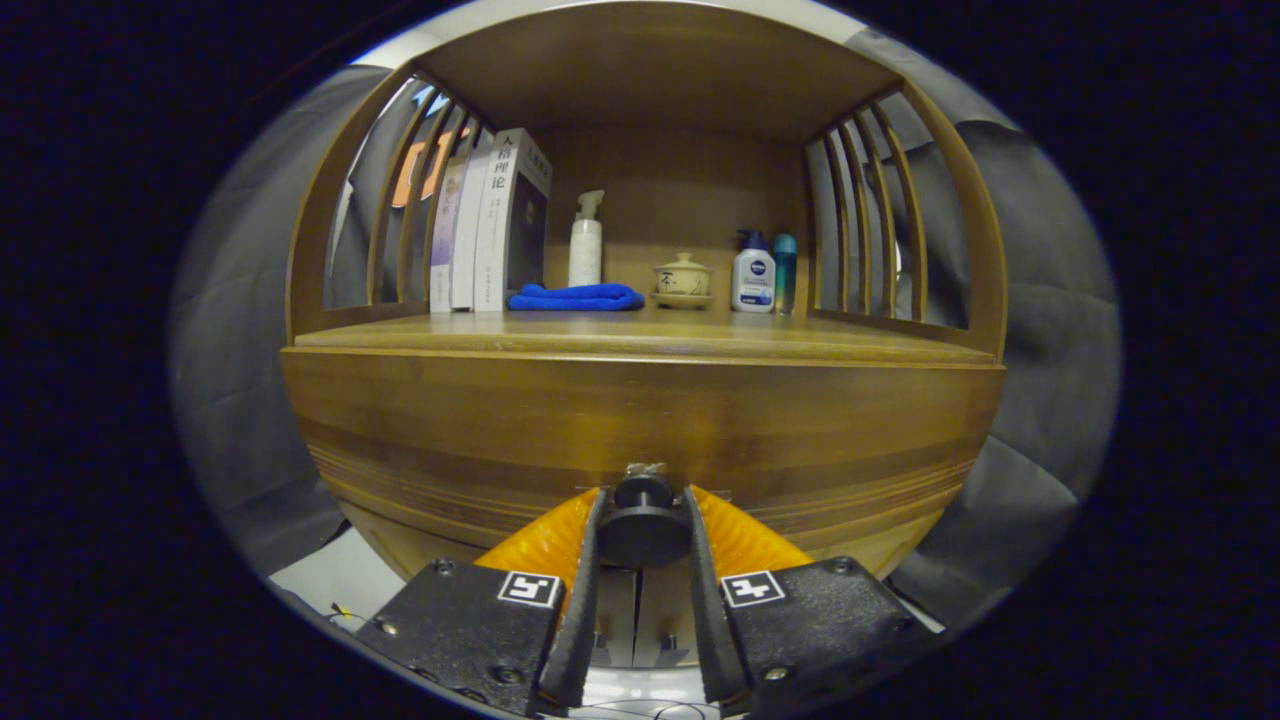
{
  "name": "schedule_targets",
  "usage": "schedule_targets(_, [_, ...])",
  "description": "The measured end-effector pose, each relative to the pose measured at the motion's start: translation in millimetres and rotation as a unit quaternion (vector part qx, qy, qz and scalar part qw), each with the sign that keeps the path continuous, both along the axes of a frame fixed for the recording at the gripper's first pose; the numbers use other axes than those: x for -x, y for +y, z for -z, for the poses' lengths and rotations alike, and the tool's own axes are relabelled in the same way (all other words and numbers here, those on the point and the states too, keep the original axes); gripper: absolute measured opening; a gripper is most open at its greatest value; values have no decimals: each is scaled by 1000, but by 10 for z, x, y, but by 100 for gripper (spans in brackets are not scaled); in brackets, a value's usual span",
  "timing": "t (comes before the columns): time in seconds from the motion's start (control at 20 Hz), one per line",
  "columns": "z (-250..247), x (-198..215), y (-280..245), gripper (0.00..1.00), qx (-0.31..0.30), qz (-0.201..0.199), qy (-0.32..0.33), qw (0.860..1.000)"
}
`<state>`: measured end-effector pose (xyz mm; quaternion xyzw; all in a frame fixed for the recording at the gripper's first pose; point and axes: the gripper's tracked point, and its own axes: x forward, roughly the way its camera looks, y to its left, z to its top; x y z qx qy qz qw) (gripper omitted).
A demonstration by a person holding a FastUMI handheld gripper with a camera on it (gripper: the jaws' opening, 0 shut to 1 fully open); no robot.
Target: Pull open the drawer, take out the items inside it, and place them on the countertop above the cabinet.
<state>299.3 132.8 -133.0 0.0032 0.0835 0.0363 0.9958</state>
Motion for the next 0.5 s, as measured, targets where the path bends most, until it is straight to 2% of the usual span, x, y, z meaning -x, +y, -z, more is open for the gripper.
schedule_targets(0.2, [3, 21, -13, 39, 12, -2, 8, 1000])
schedule_targets(0.5, [31, 246, -37, 38, 17, -6, 11, 1000])
